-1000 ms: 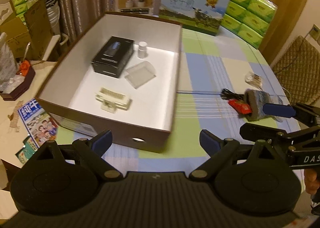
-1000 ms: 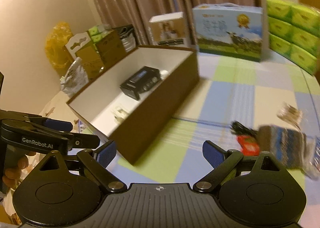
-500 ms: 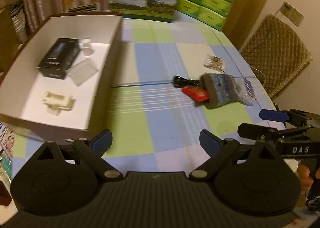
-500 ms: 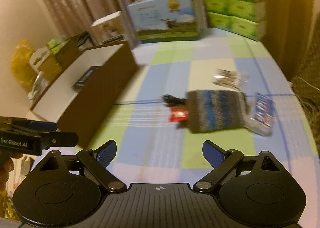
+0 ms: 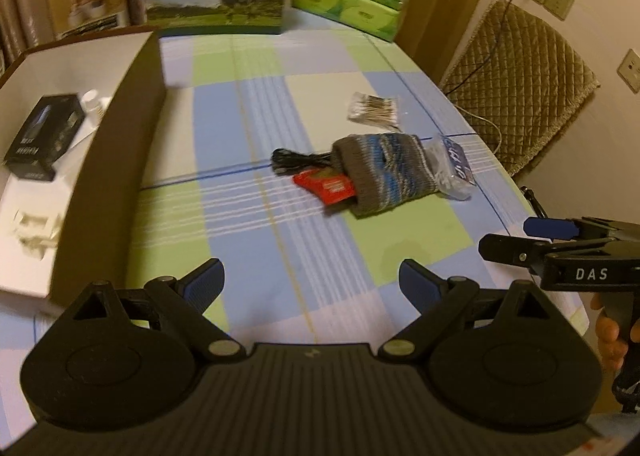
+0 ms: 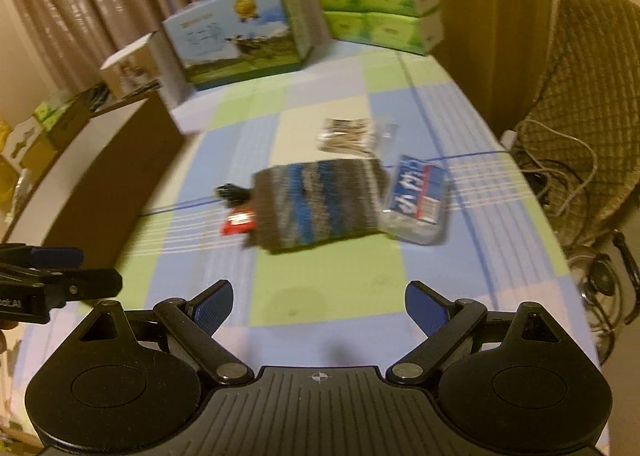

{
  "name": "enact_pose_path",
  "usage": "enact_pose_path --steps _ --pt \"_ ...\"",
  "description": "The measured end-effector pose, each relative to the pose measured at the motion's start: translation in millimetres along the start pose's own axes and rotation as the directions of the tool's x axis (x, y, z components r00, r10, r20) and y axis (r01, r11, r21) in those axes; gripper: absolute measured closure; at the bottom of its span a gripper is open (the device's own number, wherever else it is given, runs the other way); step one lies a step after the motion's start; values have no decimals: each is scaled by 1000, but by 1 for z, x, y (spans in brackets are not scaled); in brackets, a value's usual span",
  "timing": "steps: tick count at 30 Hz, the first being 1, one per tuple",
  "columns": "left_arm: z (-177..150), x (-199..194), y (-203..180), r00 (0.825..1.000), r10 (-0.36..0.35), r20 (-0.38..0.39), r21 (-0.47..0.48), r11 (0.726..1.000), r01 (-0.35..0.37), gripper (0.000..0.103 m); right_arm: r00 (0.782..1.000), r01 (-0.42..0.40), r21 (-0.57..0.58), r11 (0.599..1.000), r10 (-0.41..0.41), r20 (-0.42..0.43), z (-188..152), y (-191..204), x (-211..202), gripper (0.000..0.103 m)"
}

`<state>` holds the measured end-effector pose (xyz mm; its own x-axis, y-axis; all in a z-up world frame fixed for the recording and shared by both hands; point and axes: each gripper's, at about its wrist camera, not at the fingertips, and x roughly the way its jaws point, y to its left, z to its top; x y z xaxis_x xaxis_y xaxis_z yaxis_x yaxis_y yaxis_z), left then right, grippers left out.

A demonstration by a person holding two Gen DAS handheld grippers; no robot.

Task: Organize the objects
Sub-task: 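Withdraw both open grippers from the box toward the remaining items, then grasp the knitted striped pouch with the left gripper while the right gripper grasps the blue toothpick case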

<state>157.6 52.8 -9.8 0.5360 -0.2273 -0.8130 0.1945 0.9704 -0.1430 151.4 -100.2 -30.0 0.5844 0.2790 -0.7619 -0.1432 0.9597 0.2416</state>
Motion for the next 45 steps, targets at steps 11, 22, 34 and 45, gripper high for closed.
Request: enact_pose_path --steps 11,22,34,45 --pt "31 51 -33 997 -57 51 108 993 52 11 998 59 15 998 -59 25 16 -37 21 14" --pt "73 110 -42 991 -122 51 224 968 108 13 997 69 71 995 -71 20 41 -62 62 30" --pt "94 158 -45 992 -122 -13 287 950 121 14 997 75 107 991 -73 -23 52 -77 104 42" --pt "95 185 -49 988 -124 -88 324 935 146 39 994 98 53 994 -95 -52 41 -84 94 46"
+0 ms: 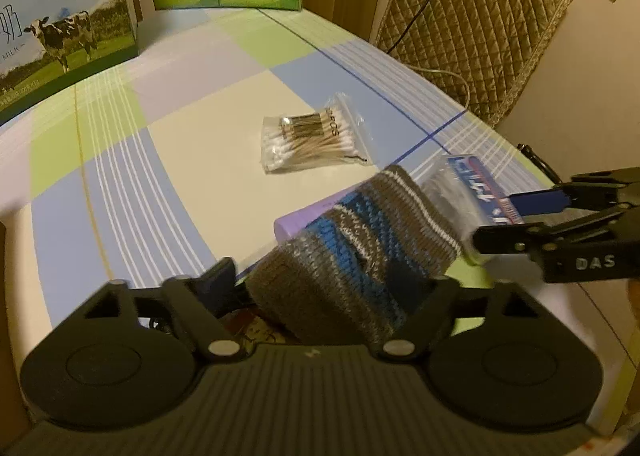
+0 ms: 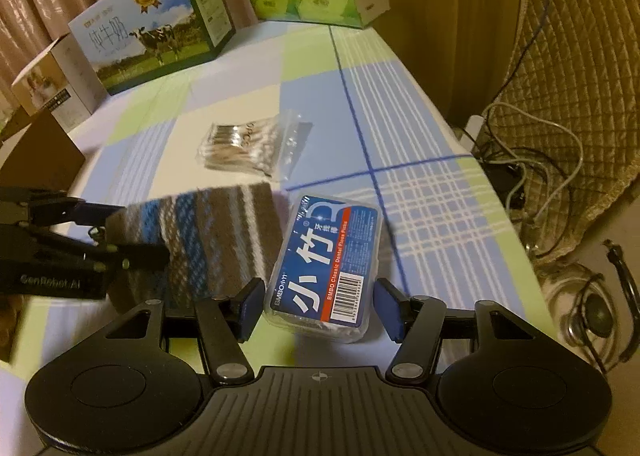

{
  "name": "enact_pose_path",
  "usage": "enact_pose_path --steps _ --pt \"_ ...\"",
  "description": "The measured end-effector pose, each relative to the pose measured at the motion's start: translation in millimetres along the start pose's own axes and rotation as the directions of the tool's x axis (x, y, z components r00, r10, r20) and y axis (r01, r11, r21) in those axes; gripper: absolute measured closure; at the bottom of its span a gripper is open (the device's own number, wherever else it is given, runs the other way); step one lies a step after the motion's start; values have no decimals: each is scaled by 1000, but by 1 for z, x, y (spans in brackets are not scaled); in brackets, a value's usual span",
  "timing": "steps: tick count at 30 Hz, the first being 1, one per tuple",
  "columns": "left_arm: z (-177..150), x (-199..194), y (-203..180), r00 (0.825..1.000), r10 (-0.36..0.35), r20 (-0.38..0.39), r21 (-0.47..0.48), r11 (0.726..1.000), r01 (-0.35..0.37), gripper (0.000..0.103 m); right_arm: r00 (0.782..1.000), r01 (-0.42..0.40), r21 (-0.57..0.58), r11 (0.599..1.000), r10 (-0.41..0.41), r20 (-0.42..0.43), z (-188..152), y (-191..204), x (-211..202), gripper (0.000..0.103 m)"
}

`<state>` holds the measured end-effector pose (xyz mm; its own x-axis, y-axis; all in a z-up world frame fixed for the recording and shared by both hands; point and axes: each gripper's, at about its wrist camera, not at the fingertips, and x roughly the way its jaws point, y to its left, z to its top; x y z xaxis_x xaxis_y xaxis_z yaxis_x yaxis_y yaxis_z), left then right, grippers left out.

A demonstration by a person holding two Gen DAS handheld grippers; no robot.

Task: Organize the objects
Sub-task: 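Grasp the knitted striped pouch with the left gripper while the right gripper grasps the blue toothpick case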

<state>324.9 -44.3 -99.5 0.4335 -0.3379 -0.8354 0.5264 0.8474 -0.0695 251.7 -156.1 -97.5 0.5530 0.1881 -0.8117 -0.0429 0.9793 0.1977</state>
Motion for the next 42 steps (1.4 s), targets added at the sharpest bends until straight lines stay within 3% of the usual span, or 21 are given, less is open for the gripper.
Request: enact_pose_path --steps 4,6,7,14,18,25,29,31,32,33,35,36,40,42 --pt "-2 -5 -8 1000 7 1 31 999 -7 63 1000 9 -3 1000 -9 -11 -9 -5 -10 46" --pt "-2 -14 -11 1000 -1 21 27 1000 0 81 1000 17 -14 1000 -17 -19 -14 -5 -15 46" --pt "-3 -19 -12 1000 -7 30 17 1000 7 85 1000 20 -23 1000 -21 -24 -18 -4 -18 46" --pt "-28 -50 -26 998 -34 43 -67 997 37 89 999 9 -56 998 -12 -52 -38 -3 -34 46" --pt "-58 -68 -30 997 -65 29 -165 984 69 90 997 -10 -81 997 4 -75 -51 2 -44 46" --pt "-109 -93 -45 995 -87 -54 -168 983 77 90 993 -34 -112 993 21 -113 -76 6 -61 46" --pt "-120 -100 -50 994 -87 -62 -127 989 79 75 993 -28 -108 994 15 -115 -87 6 -69 46" --pt "-118 -101 -55 995 -86 -47 -79 993 82 54 993 -20 -109 994 8 -115 -90 6 -73 46" --pt "-116 -101 -58 996 -80 -34 -47 996 79 38 993 -18 -109 994 5 -114 -93 7 -75 46" --pt "-115 -102 -60 997 -79 -20 -18 997 79 31 994 -16 -106 994 4 -113 -95 6 -76 46" --pt "-111 -98 -68 997 -75 -1 78 994 75 28 994 -10 -95 995 0 -110 -99 6 -79 46" --pt "-108 -95 -73 997 -80 -1 136 988 79 20 994 -7 -89 996 -2 -108 -101 5 -81 46" --pt "-99 -74 -90 997 -82 -6 332 940 80 16 996 8 -58 998 -13 -93 -108 1 -88 46" --pt "-94 -63 -97 996 -87 -18 405 910 87 11 997 18 -37 999 -20 -78 -110 -2 -90 33"
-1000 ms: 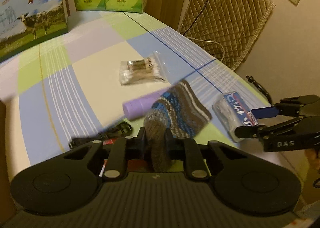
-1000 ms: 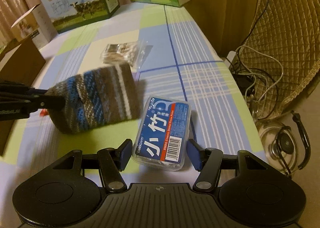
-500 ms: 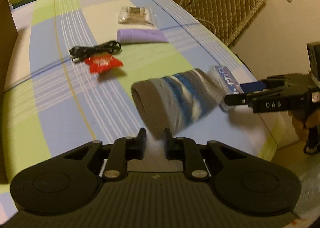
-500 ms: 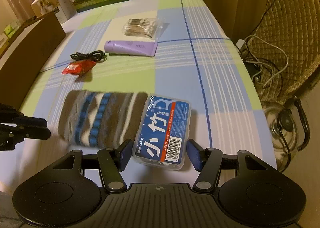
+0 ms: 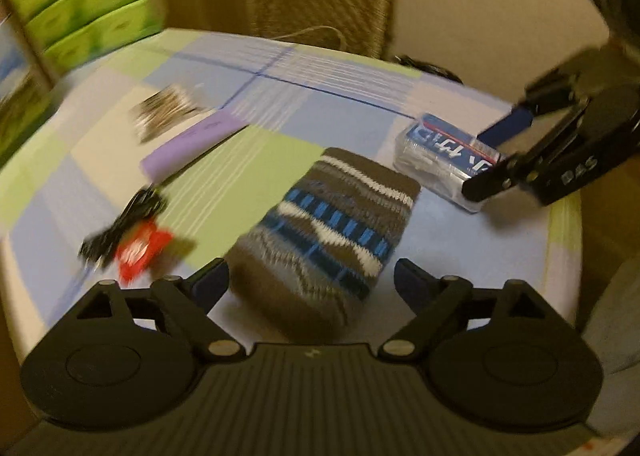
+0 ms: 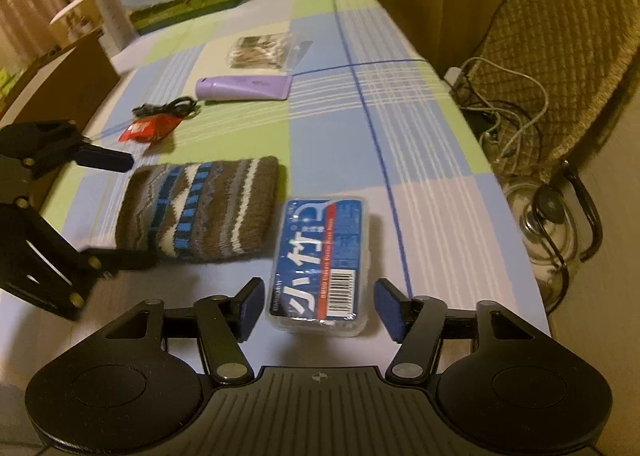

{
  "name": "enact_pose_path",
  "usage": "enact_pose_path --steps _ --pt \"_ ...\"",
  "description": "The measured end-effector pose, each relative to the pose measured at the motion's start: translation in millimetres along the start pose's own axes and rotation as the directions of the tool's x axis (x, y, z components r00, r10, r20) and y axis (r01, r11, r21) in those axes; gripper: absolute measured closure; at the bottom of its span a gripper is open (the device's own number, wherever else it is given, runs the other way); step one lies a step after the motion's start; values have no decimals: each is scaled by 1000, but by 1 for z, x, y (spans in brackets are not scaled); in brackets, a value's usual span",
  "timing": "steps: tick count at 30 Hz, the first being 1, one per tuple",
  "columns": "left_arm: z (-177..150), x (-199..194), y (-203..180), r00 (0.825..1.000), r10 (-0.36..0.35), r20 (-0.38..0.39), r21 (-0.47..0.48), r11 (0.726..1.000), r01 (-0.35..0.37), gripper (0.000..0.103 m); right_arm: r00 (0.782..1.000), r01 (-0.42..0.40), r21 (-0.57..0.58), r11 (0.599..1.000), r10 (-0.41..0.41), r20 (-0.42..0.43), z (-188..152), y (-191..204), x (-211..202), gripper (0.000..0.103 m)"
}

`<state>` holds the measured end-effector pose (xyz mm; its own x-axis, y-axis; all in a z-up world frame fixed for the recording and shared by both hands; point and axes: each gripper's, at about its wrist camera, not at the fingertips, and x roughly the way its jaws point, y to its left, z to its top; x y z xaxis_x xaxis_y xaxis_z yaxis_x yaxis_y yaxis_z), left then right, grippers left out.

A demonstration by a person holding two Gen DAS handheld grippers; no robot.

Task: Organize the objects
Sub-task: 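Grasp the knitted striped pouch with the left gripper while the right gripper grasps the blue toothpick case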

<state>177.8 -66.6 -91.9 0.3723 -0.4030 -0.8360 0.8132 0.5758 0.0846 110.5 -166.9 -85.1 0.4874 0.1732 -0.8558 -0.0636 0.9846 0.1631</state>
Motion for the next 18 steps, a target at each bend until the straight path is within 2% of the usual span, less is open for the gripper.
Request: enact_pose_path --steps 2,5,7,13,16,18 --pt "4 10 -3 1000 -7 -8 59 998 8 9 1000 8 9 1000 -8 17 -2 -1 -3 25" --pt "8 24 -8 1000 4 -28 139 990 0 8 999 20 17 1000 -20 26 -3 -2 -4 23" --pt "11 34 -7 999 11 -40 160 987 -4 8 999 26 31 999 -27 23 -4 -3 -3 23" --pt "17 55 8 993 -61 -97 89 994 69 4 999 31 46 998 -32 22 -4 -2 0 22" --pt "16 55 12 991 -84 -104 32 996 88 13 999 34 53 998 -36 29 0 0 3 22" --pt "14 51 10 993 -82 -89 15 996 84 29 999 31 49 998 -33 30 2 2 6 22"
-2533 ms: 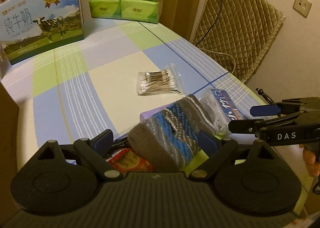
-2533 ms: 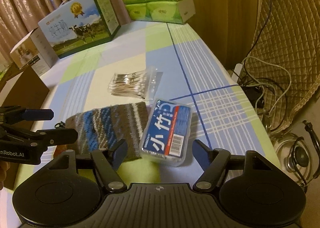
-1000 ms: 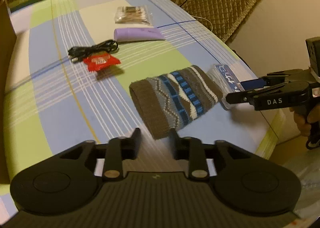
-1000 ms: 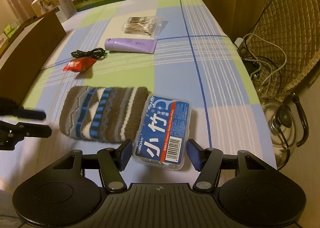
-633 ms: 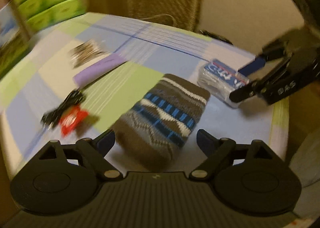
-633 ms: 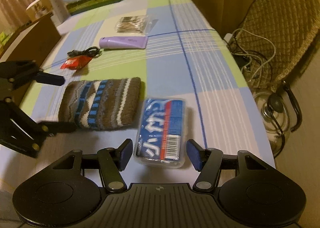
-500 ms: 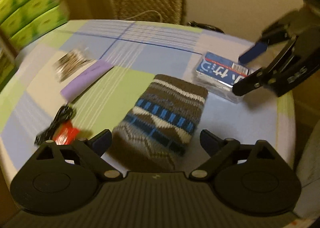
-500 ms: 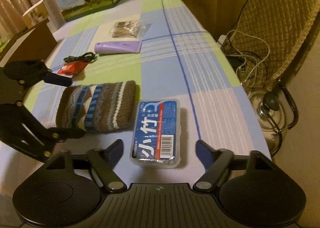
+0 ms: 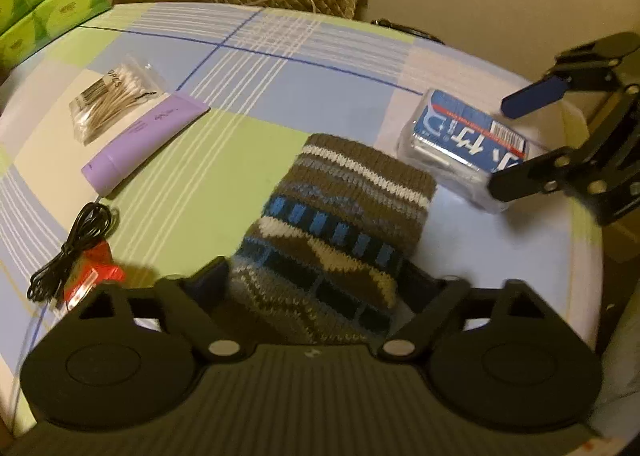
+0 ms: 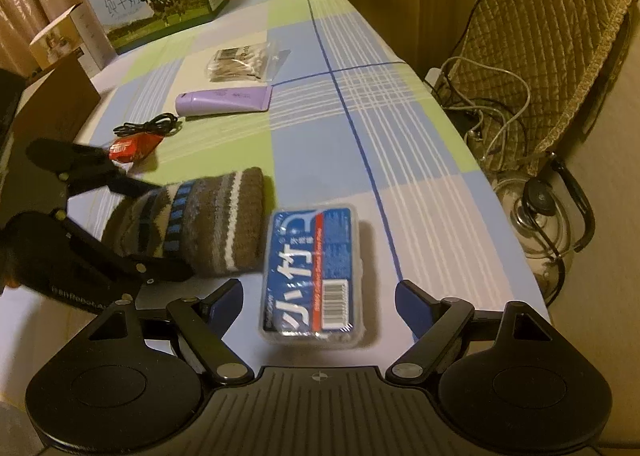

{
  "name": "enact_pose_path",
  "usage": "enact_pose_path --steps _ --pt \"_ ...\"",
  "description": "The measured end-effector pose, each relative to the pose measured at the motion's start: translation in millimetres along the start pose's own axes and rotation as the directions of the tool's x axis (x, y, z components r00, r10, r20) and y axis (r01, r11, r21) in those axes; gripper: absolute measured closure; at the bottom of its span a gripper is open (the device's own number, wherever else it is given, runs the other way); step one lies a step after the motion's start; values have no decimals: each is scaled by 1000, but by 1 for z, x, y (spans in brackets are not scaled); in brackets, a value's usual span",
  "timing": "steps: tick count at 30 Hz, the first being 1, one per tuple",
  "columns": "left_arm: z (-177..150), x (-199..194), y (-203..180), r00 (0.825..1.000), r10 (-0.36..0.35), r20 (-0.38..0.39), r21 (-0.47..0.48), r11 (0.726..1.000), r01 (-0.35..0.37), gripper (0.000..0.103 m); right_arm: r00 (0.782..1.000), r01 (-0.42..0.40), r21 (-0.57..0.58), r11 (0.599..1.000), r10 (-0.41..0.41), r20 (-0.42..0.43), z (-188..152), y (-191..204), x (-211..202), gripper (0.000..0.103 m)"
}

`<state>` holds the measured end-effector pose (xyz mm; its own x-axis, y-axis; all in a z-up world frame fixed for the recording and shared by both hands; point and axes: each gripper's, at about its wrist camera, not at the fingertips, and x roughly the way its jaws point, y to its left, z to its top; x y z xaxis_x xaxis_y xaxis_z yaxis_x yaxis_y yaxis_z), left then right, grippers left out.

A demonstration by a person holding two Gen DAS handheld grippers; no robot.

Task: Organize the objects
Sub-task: 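Grasp the knitted striped pouch with the left gripper while the right gripper grasps the blue toothpick case, then carry the knitted pouch and toothpick case into the open box and release both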

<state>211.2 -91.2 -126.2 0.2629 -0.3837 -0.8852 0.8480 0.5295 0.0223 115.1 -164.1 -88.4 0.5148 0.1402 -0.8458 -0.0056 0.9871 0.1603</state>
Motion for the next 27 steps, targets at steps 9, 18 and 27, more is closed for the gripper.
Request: enact_pose_path --steps 9,18,27 --pt "-9 -21 -6 997 70 18 -219 974 -64 78 1000 5 -57 998 -6 -6 9 10 10 23" --pt "-29 -50 7 994 106 -8 -410 907 -100 78 998 38 -101 994 -42 -45 11 14 26 46" --pt "-43 -82 15 988 155 0 -496 858 -134 78 999 15 -137 991 -21 -48 7 24 19 47"
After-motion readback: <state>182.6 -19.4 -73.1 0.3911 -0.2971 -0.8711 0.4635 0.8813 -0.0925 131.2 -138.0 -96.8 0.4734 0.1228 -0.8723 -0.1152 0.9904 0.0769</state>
